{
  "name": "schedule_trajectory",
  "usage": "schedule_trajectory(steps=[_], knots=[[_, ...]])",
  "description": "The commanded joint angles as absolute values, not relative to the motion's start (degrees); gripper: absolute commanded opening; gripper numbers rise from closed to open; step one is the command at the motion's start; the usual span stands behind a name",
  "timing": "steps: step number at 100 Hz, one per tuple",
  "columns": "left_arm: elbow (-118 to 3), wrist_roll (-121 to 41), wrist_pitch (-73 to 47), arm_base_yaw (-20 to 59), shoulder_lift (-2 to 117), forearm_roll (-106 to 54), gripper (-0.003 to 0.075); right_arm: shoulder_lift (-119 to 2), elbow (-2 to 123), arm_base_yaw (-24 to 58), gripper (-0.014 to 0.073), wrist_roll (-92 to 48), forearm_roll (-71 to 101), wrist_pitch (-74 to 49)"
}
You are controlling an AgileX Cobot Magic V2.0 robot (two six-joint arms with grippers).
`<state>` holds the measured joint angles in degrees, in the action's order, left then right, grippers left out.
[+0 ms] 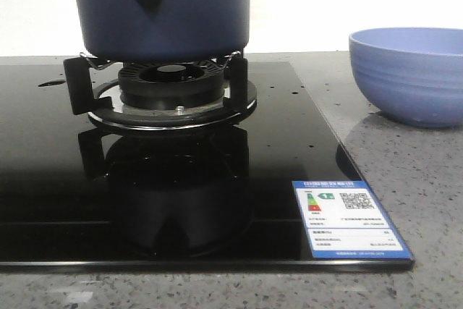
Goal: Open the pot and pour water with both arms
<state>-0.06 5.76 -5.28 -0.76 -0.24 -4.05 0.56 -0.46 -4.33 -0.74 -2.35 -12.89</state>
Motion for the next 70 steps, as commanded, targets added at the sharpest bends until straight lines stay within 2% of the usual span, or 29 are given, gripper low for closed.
schedule_trajectory(steps=[1, 70], knots=[[1.9, 6.2, -0.8, -0.5, -1.8, -4.5, -0.002, 1.6, -1.9, -4.3, -0.0062, -1.2, -3.2, -8.6], [1.9, 6.2, -0.6, -0.5, -1.8, -4.5, -0.002, 1.6, -1.9, -4.3, -0.0062, -1.1, 1.8, -5.4]])
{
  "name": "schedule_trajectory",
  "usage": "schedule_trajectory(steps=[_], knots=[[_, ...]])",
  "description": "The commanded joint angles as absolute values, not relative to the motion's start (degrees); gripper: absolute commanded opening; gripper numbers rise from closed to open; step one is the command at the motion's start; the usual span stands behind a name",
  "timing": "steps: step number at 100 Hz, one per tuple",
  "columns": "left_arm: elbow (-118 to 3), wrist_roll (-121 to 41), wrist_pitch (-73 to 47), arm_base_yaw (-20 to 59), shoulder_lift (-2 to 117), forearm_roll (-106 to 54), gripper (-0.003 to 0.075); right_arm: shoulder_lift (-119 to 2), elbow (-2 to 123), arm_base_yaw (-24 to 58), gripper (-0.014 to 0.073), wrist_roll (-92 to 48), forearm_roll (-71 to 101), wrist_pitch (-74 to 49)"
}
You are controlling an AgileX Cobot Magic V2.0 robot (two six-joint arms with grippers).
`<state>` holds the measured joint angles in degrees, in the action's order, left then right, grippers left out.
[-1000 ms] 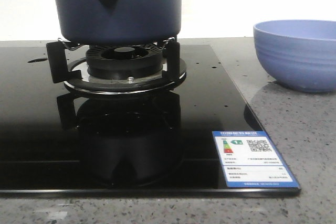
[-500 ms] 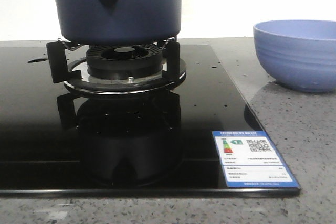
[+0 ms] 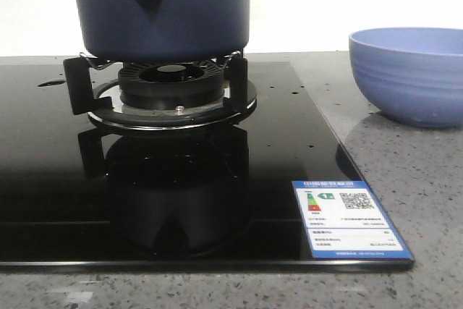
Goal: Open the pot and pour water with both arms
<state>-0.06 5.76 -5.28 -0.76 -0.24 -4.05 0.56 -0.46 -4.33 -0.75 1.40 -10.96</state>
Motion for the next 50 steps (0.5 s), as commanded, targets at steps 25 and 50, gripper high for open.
schedule_trajectory(steps=[25, 50], knots=[[1.9, 6.2, -0.6, -0.5, -1.8, -11.6, -0.002, 1.6, -1.9, -4.3, -0.0062, -1.1, 15.8, -2.3], [1.8, 6.2, -0.5, -0.5, -1.8, -29.9, -0.002, 1.6, -1.9, -4.3, -0.0062, -1.1, 31.7, -1.9]])
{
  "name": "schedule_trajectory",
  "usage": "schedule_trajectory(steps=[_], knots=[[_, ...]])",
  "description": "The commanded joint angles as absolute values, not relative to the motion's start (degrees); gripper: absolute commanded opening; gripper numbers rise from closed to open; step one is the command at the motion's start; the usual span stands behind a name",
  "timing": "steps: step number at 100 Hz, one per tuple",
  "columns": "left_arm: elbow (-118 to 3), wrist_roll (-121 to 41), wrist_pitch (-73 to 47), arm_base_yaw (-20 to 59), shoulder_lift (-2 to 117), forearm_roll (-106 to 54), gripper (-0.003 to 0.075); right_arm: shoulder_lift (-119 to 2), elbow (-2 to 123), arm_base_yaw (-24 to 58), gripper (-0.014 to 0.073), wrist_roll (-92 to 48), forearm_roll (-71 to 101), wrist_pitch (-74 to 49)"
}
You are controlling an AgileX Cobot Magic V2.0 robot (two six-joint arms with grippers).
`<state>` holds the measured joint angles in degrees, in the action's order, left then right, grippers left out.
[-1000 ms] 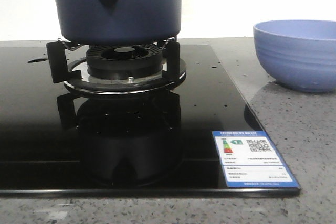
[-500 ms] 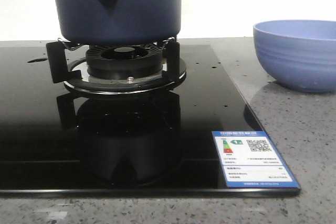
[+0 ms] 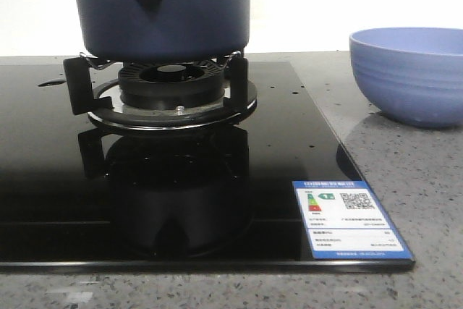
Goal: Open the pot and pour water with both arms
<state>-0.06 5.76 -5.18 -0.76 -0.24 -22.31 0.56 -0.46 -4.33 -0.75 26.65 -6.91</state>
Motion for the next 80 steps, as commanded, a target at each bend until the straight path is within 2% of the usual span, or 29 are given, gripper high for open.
schedule_trajectory(steps=[1, 11, 30, 55, 80], knots=[[1.8, 6.2, -0.5, -0.5, -1.8, -31.5, -0.002, 1.6, -1.9, -4.3, -0.0062, -1.1, 32.0, -1.9], [1.1, 6.2, -0.4, -0.5, -1.8, -37.5, -0.002, 1.6, -0.6, -4.3, -0.0062, -1.1, 33.2, -2.3], [-7.5, 0.0, -8.2, -0.5, -0.9, -33.2, -0.002, -0.4, 7.5, -4.3, -0.006, -4.4, 29.0, -10.3], [-25.9, -19.8, -26.4, -0.5, 10.3, -31.5, -0.002, -16.9, 24.5, -3.4, -0.006, -13.2, 24.4, -24.6], [-34.7, -23.3, -28.8, 9.0, 19.7, -32.3, -0.002, -29.2, 35.4, 3.8, -0.006, -20.8, 24.4, -31.2]])
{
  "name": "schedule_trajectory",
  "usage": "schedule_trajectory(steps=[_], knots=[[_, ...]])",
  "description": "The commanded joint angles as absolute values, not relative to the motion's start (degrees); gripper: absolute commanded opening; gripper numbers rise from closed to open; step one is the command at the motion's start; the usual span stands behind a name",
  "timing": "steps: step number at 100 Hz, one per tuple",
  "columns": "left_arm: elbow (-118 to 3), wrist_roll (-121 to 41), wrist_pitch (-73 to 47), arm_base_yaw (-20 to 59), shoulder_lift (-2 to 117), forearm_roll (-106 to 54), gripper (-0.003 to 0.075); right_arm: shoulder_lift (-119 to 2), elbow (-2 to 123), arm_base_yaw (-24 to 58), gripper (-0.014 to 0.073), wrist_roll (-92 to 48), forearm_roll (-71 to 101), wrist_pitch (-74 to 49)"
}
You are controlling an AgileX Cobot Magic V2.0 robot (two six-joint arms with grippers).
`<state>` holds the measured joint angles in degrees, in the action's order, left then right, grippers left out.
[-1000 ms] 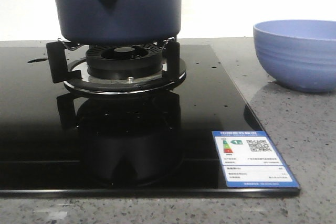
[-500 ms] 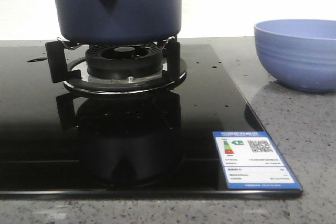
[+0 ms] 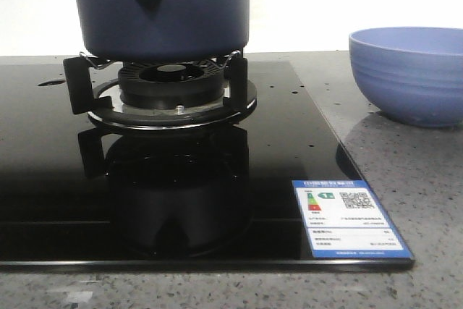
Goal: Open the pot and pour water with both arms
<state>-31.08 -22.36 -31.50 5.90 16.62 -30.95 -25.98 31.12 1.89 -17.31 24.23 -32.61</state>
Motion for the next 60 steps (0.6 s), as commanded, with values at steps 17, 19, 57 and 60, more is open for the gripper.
schedule_trajectory(steps=[17, 19, 57, 60], knots=[[-36.7, -23.5, -28.6, 13.5, 23.4, -34.0, 0.0092, -31.8, 38.2, 6.8, 0.0091, -21.8, 24.4, -31.7], [-36.8, -23.5, -28.4, 13.9, 23.9, -34.4, 0.0122, -32.0, 38.4, 6.8, 0.014, -21.8, 24.4, -31.7], [-37.8, -38.4, -20.4, 17.3, 33.6, -52.7, 0.0459, -32.1, 38.8, 6.8, 0.0502, -21.8, 24.4, -31.3], [-37.8, -41.3, -18.9, 17.6, 34.7, -55.5, 0.0459, -32.1, 38.8, 6.8, 0.0502, -21.8, 24.4, -31.3]])
